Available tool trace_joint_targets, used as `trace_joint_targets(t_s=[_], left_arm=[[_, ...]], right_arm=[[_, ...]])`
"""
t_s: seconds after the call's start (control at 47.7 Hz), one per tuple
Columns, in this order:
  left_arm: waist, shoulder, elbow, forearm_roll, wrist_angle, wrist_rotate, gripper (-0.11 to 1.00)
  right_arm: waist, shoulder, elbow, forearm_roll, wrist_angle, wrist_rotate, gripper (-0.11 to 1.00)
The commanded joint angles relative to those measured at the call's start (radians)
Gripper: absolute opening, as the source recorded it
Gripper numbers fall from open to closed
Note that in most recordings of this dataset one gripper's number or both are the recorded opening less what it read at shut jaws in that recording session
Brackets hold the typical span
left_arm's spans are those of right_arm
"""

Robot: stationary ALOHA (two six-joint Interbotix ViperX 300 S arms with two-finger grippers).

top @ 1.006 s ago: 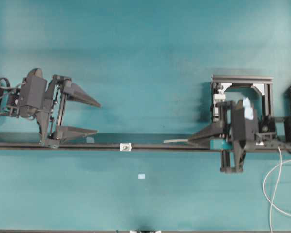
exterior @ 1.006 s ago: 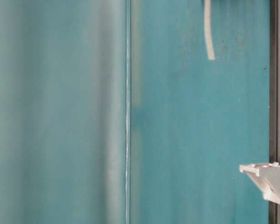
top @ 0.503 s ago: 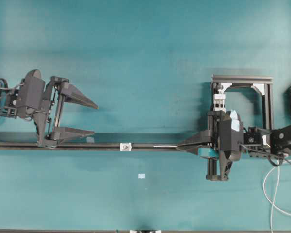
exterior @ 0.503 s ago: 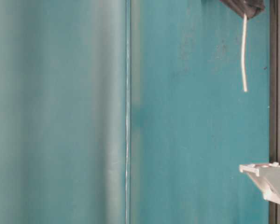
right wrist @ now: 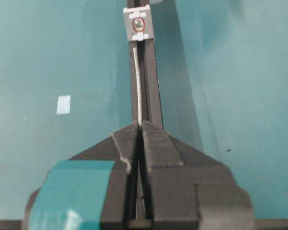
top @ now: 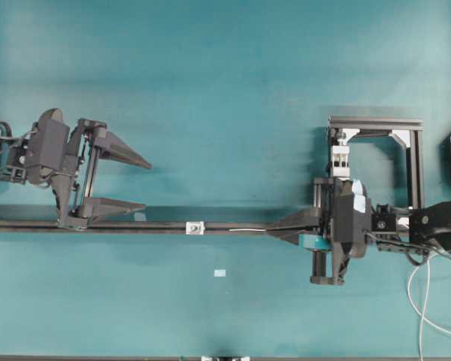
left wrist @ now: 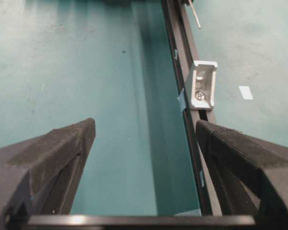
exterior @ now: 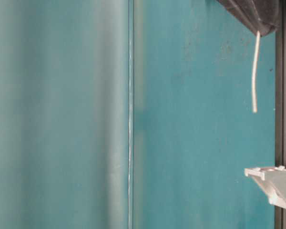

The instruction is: Insert the wire into the hole on the left side and pull it with the left arm.

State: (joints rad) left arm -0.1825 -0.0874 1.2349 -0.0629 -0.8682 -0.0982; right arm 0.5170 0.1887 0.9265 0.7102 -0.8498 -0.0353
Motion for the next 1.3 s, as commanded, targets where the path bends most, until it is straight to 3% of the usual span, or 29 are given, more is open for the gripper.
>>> trace_joint_targets(t_s=[0.0, 0.272, 0.461, 0.838, 1.278], left_arm=[[-0.006, -0.006, -0.011, 0.000, -0.009, -0.002, 0.53], [-0.035, -0.006, -0.020, 0.000, -0.003, -0.003, 0.52], [-0.040, 0.002, -0.035, 0.000, 0.000, -0.003, 0.52], [-0.041, 0.242, -0.144, 0.003, -0.051, -0.002, 0.52], [-0.041, 0.209, -0.110, 0.003, -0.051, -0.003, 0.52]], right_arm=[[0.006, -0.002, -0.021, 0.000, -0.020, -0.002, 0.05], [0.006, 0.026, -0.031, 0.002, -0.040, -0.003, 0.05], [0.008, 0.044, -0.031, 0.034, -0.052, -0.008, 0.05], [0.008, 0.052, -0.028, 0.037, -0.049, -0.008, 0.05], [0.009, 0.067, -0.028, 0.038, -0.052, -0.008, 0.05]])
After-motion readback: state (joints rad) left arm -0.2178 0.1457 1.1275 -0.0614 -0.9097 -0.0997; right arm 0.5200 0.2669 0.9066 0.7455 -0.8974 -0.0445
